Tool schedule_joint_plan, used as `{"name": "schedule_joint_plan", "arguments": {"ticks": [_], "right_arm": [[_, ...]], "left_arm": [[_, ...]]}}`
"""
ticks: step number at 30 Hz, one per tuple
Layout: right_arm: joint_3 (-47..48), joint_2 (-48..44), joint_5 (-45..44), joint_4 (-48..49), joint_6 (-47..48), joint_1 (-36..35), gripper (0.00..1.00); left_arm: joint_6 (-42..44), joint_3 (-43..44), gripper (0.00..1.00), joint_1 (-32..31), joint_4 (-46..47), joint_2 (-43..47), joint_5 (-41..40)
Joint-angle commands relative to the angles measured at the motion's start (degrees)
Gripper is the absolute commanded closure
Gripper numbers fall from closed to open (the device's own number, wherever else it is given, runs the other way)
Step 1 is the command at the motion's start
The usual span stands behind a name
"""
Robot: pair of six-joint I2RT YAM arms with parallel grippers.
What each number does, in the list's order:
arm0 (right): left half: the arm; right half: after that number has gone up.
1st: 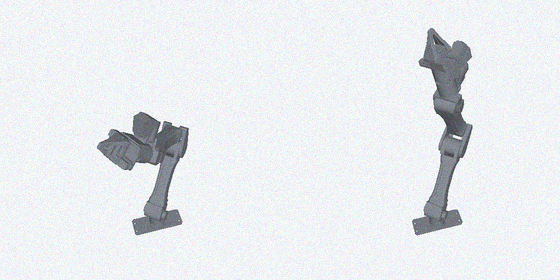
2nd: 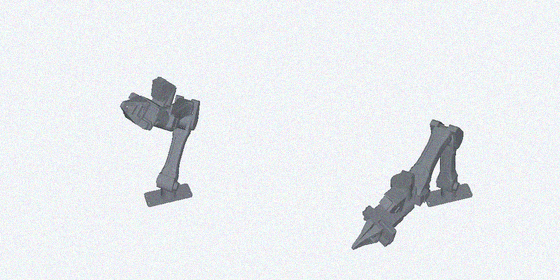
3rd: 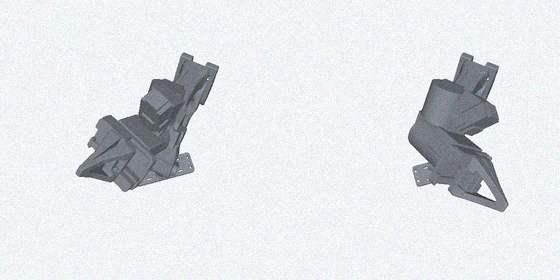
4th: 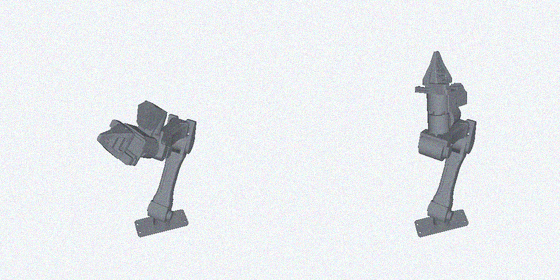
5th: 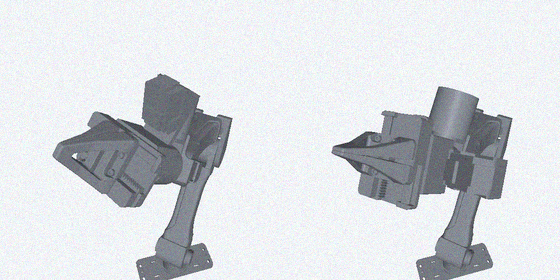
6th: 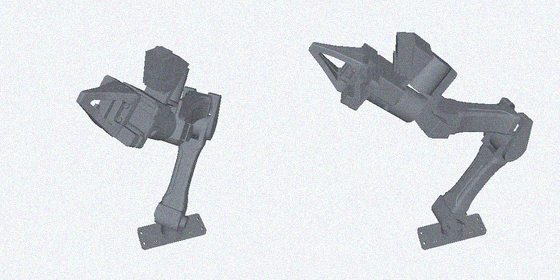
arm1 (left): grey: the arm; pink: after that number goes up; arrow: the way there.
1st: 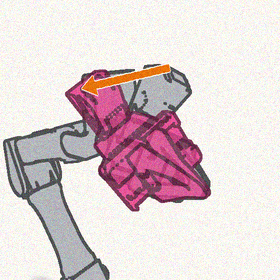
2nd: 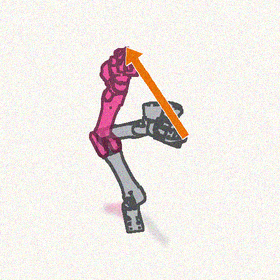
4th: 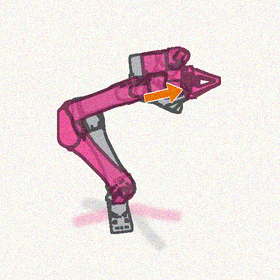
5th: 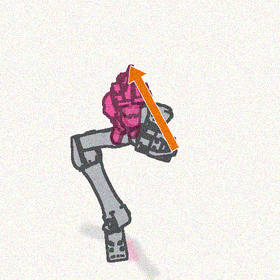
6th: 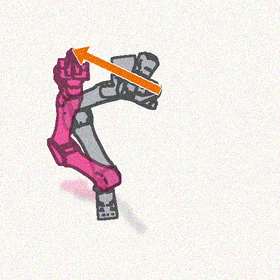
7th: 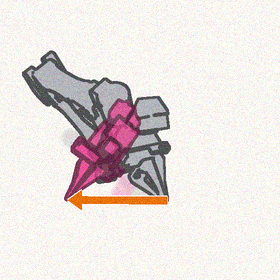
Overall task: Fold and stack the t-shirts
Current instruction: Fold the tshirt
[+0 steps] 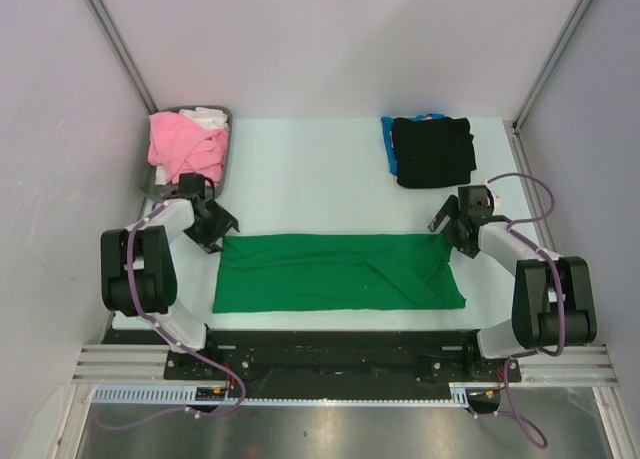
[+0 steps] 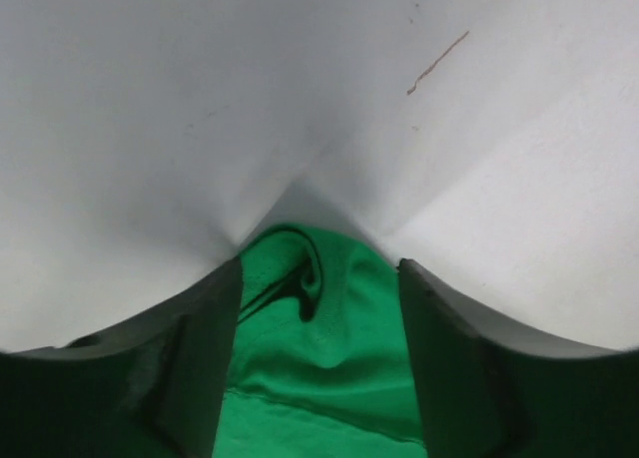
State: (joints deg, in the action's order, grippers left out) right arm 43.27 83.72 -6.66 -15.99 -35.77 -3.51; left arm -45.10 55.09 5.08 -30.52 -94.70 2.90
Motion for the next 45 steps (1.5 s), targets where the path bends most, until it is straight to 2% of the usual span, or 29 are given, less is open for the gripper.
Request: {"name": "schedule_joint_plan", "arguments": {"ticks": [1, 6, 10, 16, 22, 27, 31, 45], "right_arm": [[0.94, -6.27, -2.92, -0.70, 0.96, 0.17, 0.07], [1.73, -13.57, -4.69, -4.57, 1.93, -0.01, 0.05], [2.00, -18.76, 3.73, -3.17, 3.25, -1.67, 0.08], [3.23, -19.21, 10.95, -5.89, 5.53, -7.12, 0.11], [3.23, -16.84, 16.05, -8.01, 7.90, -14.24, 0.13], [3.23, -12.28, 17.11, -5.55, 9.49, -20.30, 0.15], [3.23, -8.49, 15.36, -3.18, 10.10, -21.98, 0.19], [2.79, -2.43, 15.09, 5.26, 12.04, -23.30, 0.20]], "left_arm": [[0.63, 1.68, 0.27, 0.54, -2.16, 4.25, -2.27], [1.24, 2.40, 0.25, 0.54, -6.04, 10.83, -1.76], [0.37, -1.03, 0.27, -0.77, -4.19, 20.31, 0.97], [-1.65, -4.81, 0.27, -4.46, -1.48, 26.48, 3.78], [-3.85, -7.54, 0.28, -9.47, 7.39, 25.62, 5.72], [-4.03, -9.12, 0.29, -9.65, 9.25, 23.42, 6.24], [-2.98, -10.79, 0.29, -9.65, 9.95, 23.77, 6.51], [-0.78, -12.73, 0.28, -9.56, 9.69, 24.38, 6.51]]}}
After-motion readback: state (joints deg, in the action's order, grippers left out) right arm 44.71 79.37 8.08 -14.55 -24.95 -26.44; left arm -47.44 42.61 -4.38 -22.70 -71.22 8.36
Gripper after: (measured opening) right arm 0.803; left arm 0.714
